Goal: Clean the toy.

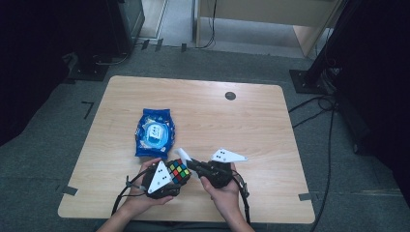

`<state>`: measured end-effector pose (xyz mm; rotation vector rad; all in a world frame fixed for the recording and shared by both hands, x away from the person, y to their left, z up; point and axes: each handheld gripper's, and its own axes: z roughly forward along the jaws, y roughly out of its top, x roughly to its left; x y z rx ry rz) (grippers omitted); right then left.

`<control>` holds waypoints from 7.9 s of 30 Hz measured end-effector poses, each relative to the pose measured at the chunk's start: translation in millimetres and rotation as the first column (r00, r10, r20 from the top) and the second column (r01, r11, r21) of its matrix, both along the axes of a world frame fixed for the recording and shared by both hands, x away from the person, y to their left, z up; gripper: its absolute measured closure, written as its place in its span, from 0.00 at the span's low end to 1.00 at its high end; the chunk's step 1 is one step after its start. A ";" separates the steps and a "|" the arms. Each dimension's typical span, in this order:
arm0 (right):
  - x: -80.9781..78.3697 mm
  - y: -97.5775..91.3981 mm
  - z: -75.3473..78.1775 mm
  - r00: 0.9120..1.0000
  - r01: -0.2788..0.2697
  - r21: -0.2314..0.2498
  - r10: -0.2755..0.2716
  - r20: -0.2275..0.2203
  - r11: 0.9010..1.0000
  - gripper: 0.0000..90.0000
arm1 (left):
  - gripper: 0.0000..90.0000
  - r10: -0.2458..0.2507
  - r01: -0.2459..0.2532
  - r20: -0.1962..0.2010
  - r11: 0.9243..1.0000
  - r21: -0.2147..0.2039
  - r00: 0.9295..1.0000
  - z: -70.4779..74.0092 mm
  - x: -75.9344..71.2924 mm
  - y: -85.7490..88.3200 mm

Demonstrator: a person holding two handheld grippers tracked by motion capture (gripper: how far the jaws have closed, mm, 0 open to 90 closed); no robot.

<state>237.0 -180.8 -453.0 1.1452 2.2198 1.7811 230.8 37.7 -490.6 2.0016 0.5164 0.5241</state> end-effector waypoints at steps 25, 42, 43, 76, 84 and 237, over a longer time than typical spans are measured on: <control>5.1 -21.6 3.0 0.977 0.199 0.007 -0.198 -0.073 0.980 0.40 | 0.38 0.079 -0.080 -0.023 0.996 -0.045 0.997 4.5 9.1 10.7; 8.5 9.7 -19.3 0.942 0.143 0.059 -0.118 -0.315 0.988 0.34 | 0.38 0.053 -0.052 0.021 0.997 -0.061 0.998 3.8 -0.3 1.5; 9.1 8.4 -19.9 0.939 0.142 0.070 -0.113 -0.325 0.987 0.33 | 0.38 0.047 -0.046 0.024 0.997 -0.060 0.999 4.2 -1.1 1.2; 22.2 -11.4 -26.8 0.882 0.141 0.206 -0.028 -0.471 0.968 0.39 | 0.34 -0.027 0.028 0.022 0.999 -0.040 0.999 1.9 -0.5 5.1; 25.8 -27.2 -10.3 0.894 0.074 0.167 0.009 -0.447 0.983 0.38 | 0.34 -0.044 0.042 0.043 0.997 0.060 0.998 -2.4 3.4 9.7; 5.9 11.1 -12.3 0.936 0.091 0.061 -0.064 -0.346 0.994 0.38 | 0.37 -0.003 0.002 -0.002 0.998 -0.064 1.000 5.5 2.4 3.9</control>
